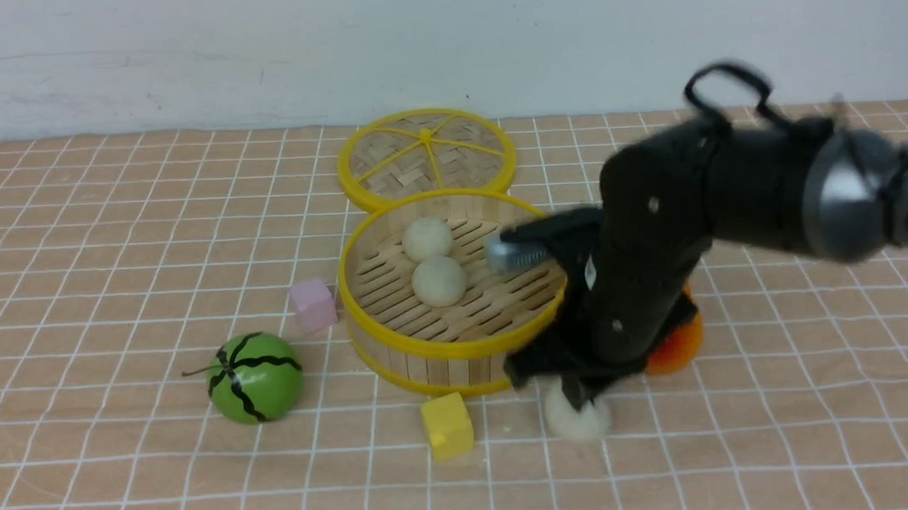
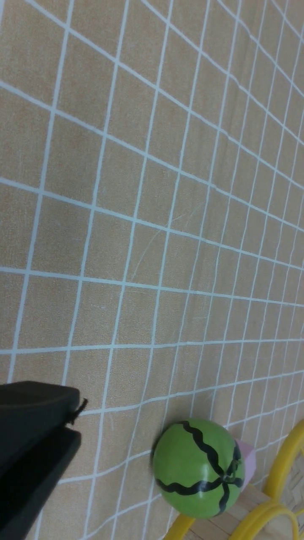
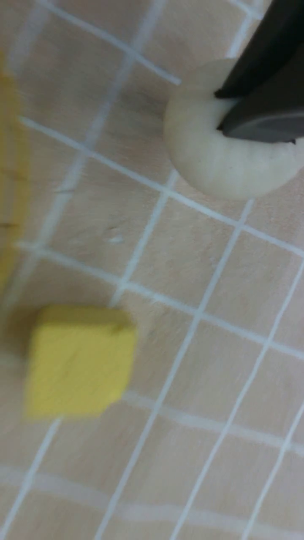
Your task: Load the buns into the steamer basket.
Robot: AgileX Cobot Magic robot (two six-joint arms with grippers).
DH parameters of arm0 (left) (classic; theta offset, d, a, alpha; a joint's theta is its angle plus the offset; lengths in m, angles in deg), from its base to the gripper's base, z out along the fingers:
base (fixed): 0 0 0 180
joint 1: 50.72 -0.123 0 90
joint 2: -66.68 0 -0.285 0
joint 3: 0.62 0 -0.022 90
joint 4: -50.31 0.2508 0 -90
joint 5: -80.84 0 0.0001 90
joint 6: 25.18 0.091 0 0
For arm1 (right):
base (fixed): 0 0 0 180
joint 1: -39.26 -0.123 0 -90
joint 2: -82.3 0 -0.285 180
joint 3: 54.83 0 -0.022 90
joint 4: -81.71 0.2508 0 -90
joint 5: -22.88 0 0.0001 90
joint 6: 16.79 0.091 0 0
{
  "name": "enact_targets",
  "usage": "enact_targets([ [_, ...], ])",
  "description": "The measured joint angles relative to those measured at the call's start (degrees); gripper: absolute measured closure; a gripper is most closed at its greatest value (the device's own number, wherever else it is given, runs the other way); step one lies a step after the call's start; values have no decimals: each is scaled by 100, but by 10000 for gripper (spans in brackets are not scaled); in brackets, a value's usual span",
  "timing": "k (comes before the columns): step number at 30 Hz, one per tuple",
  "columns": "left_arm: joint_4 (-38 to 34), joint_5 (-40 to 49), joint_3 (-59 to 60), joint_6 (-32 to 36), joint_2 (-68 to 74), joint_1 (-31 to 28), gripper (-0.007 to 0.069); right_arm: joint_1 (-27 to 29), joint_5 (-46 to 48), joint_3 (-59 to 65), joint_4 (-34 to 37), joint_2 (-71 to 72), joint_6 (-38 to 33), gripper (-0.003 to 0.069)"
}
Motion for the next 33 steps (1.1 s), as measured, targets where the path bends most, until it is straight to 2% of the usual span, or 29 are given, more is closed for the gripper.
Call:
enact_targets([
  [4, 0, 0, 0, 0, 0, 0, 564, 0, -110, -762, -245, 108, 0, 658],
  [8, 0, 0, 0, 0, 0, 0, 564, 15, -816, -1150, -707, 79, 0, 658],
  [9, 0, 0, 0, 0, 0, 0, 564, 76, -1239, -1201, -824, -3, 0, 657],
  [13, 0, 0, 0, 0, 0, 0, 561, 287, -1878, -1216, -869, -402, 56, 657],
  [17, 0, 0, 0, 0, 0, 0, 556, 467, -2129, -1216, -869, -1001, 115, 648],
  [21, 0, 0, 0, 0, 0, 0, 553, 557, -2262, -1211, -841, -1421, 518, 615],
  [25, 0, 0, 0, 0, 0, 0, 550, 561, -2274, -1211, -841, -1510, 827, 535],
  [27, 0, 0, 0, 0, 0, 0, 548, 561, -2250, -1211, -848, -1490, 885, 446],
  [28, 0, 0, 0, 0, 0, 0, 547, 561, -2236, -1211, -848, -1489, 889, 438],
  [29, 0, 0, 0, 0, 0, 0, 545, 561, -2170, -1211, -805, -1439, 916, 370],
  [30, 0, 0, 0, 0, 0, 0, 544, 561, -2146, -1211, -795, -1422, 914, 362],
  [31, 0, 0, 0, 0, 0, 0, 542, 561, -2037, -1211, -704, -1324, 922, 296],
  [33, 0, 0, 0, 0, 0, 0, 541, 561, -1813, -1211, -590, -1090, 922, 227],
])
